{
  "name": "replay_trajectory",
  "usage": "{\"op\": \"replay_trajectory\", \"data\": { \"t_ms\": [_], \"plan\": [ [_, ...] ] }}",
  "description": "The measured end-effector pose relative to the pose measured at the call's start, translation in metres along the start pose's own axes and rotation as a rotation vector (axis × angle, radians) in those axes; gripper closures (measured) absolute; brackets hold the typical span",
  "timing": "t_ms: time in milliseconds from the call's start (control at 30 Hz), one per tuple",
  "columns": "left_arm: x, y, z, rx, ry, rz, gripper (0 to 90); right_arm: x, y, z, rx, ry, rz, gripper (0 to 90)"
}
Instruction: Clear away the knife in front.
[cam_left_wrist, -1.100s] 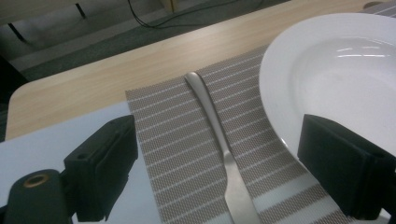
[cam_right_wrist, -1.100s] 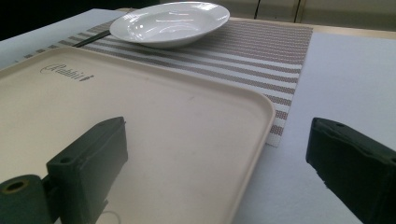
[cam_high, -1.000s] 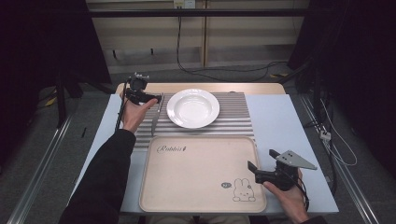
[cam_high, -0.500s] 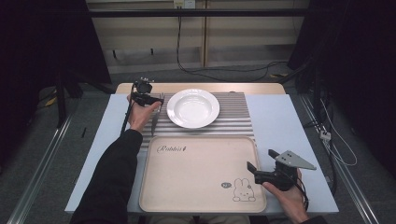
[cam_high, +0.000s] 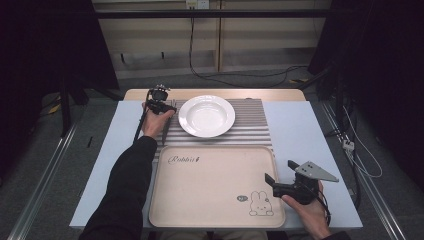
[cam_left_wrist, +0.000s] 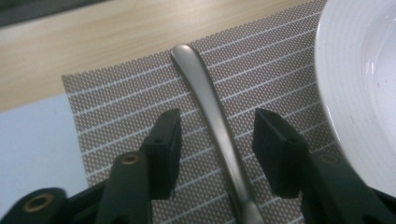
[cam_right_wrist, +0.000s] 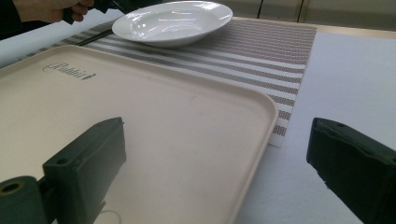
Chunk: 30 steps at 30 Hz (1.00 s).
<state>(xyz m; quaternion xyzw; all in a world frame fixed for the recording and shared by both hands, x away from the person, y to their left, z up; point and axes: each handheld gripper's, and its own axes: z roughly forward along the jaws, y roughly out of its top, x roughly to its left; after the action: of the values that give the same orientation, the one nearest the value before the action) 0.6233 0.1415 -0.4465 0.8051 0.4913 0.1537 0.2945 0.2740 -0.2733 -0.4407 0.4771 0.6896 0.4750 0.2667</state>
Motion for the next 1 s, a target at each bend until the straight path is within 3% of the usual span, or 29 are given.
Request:
{"op": "replay_trajectory", "data": {
  "t_ms": [67,100,133,200,367,600,1000],
  "plan": [
    [-0.0017,0.0006,0.0005,0.011,0.003,0.011,57.4,-0.0002,0.0,0.0001,-0.001,0.0,-0.002,4.6],
    [-0.0029,0.0009,0.0011,0.018,0.003,0.024,64.9,-0.0005,-0.0001,0.0003,0.001,0.0,-0.005,4.6],
    [-0.0022,0.0004,0.0026,0.045,0.006,-0.001,65.9,-0.0003,0.0001,0.0004,-0.001,0.0,-0.002,4.6],
    [-0.0002,0.0001,0.0027,0.042,0.001,-0.018,67.9,-0.0005,0.0001,0.0005,0.0,0.0,-0.004,4.5],
    [-0.0024,0.0004,0.0024,0.049,0.006,-0.023,74.6,0.0003,0.0001,0.0011,0.002,0.004,-0.007,4.5],
    [-0.0023,0.0004,0.0001,0.073,-0.009,-0.034,75.3,0.0005,0.0,0.0005,0.002,0.001,-0.008,4.5],
    [-0.0055,0.0006,0.0003,0.073,0.004,-0.041,78.5,0.0005,-0.0001,-0.0008,0.001,-0.001,-0.012,4.6]
  ]
}}
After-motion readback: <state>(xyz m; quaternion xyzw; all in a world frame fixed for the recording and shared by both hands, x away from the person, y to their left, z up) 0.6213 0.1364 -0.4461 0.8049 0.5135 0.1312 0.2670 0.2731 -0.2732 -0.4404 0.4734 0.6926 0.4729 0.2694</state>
